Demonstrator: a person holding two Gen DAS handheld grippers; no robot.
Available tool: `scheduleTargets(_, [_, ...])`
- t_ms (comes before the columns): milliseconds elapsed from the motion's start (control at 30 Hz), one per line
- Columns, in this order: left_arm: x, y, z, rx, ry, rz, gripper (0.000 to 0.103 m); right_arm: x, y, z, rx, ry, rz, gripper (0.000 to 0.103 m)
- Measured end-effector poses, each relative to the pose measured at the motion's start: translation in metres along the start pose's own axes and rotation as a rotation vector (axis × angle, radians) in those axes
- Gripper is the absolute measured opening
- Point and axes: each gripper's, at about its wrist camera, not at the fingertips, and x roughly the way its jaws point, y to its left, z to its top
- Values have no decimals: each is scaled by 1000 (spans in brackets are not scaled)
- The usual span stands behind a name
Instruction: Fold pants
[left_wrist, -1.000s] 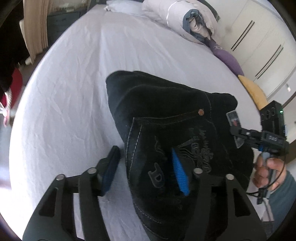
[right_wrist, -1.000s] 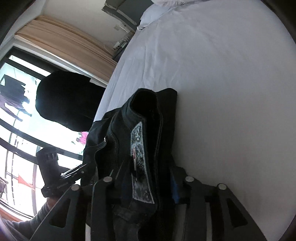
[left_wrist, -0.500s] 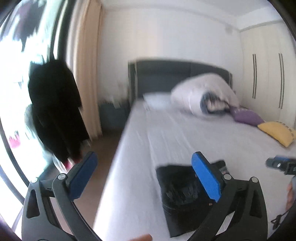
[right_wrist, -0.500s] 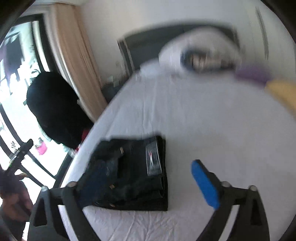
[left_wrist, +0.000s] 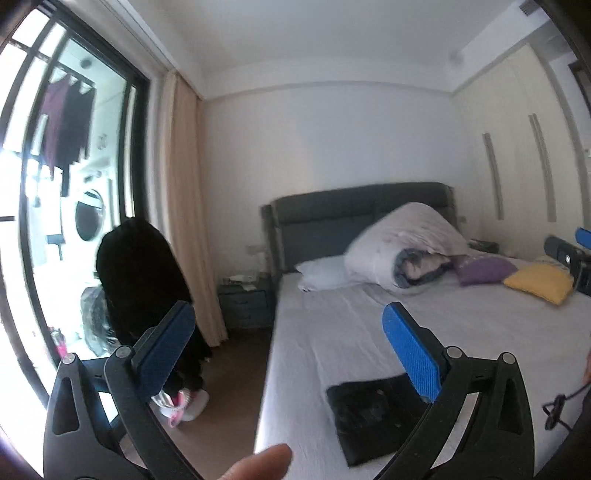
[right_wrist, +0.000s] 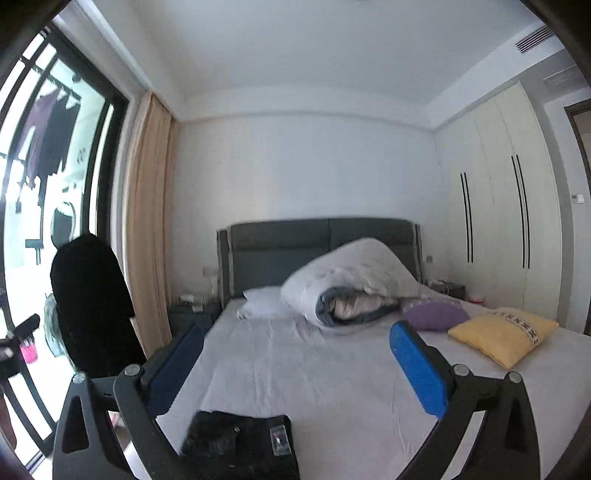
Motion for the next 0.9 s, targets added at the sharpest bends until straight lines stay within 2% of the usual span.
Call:
scheduleTargets(133, [-9,6,5,-35,136,-111,103,-12,5,4,-20,27,-9,103])
scheduleTargets(233, [-6,-4,-10,-47,244,-137,103,-14,13,-6,-16,85,11,103])
scheduleTargets(333, [-1,-9,-26,-64,308,-133,103,-4,18,-20,-36,182,-26,103])
scheduleTargets(400, [10,-14,-41,-89,400,-96,103,8,19,-32,-44,262,-66,103])
scheduleTargets(567, [46,-26,-79,-70,548,-34,103,36,15,-64,32,463,-84,103])
scheduleTargets(767, [74,-39,-118,-94,665,-68,103,56,25,-94,7,558,-59,103])
scheduleTargets(900, [102,-44,-138,-112,706,-82,103,63,34,-104,-9,605,-35,103])
